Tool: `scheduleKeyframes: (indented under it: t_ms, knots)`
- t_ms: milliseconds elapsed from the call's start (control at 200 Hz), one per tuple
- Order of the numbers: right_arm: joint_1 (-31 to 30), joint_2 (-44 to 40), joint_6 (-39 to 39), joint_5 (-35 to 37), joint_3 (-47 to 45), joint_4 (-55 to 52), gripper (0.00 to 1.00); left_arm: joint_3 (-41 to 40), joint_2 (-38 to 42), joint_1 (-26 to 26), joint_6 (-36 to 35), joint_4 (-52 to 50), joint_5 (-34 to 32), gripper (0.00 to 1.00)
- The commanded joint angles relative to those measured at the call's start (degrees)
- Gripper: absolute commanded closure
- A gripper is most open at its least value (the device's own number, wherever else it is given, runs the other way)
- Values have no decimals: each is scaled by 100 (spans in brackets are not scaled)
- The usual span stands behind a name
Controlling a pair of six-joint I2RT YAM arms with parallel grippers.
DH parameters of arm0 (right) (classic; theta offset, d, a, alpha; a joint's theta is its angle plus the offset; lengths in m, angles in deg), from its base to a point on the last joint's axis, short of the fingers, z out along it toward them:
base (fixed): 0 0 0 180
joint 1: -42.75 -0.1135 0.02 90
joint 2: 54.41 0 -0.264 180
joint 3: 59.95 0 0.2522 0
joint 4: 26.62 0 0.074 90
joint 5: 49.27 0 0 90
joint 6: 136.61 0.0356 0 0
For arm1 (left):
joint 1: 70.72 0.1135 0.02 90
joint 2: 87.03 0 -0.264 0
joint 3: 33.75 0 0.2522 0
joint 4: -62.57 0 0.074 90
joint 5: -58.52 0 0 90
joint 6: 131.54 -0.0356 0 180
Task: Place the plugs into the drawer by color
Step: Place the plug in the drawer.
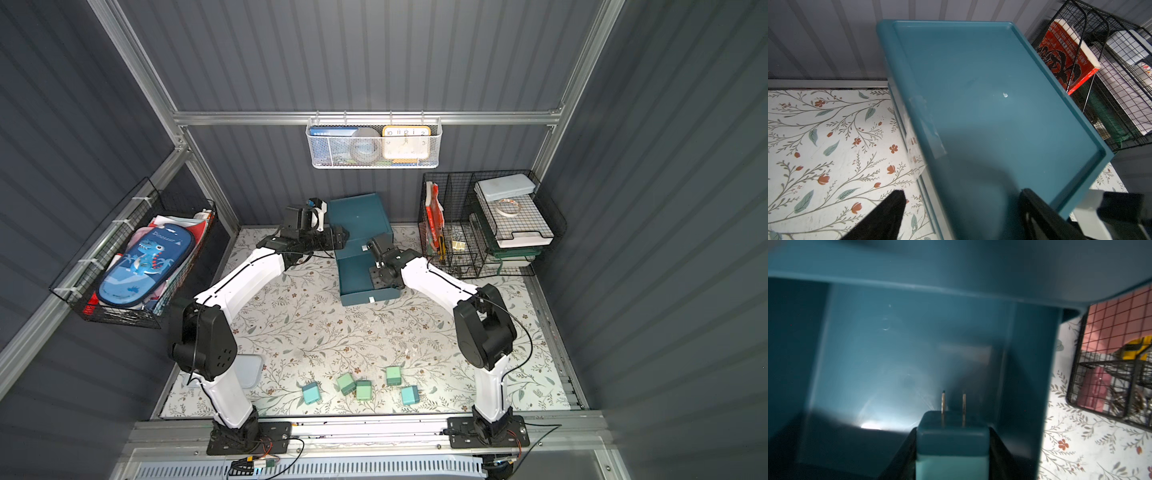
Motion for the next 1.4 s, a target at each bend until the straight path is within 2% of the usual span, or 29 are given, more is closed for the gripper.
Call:
scheduleKeyframes:
  t_ms: [0, 140, 275, 385, 640, 796, 911, 1146, 1261, 1396]
  knots:
    - [29, 100, -62, 71, 233, -141, 59, -120, -66, -43, -149, -402, -50, 10]
    - [25, 230, -74, 99, 327, -178, 53, -111, -71, -43, -149, -400, -45, 10]
    - [24, 296, -146, 207, 557, -510, 42, -128, -44, -41, -167, -404, -50, 10]
    - [23, 217, -167, 208, 567, -507, 36, -121, -39, -43, -176, -409, -50, 10]
    - [20, -296, -175, -37, 868, -826, 34, -120, -48, -43, -185, -418, -58, 9]
    - [-114, -1039, -345, -612, 221, -281, 34, -111, -16, -43, -181, -409, -76, 10]
    - [-528, -1561, -475, -399, -652, 322, 34, -102, -28, -43, -186, -405, -109, 9]
    - [-1880, -2171, -445, 132, -1918, 958, 35, -85, -39, -43, -181, -321, -192, 10]
    - [-2498, -2107, -279, 211, -2296, 1206, 35, -58, -109, -49, -183, -365, -259, 9]
    - [-2949, -1713, -228, 171, -2395, 1290, 35, -137, -120, -44, -184, -358, -198, 10]
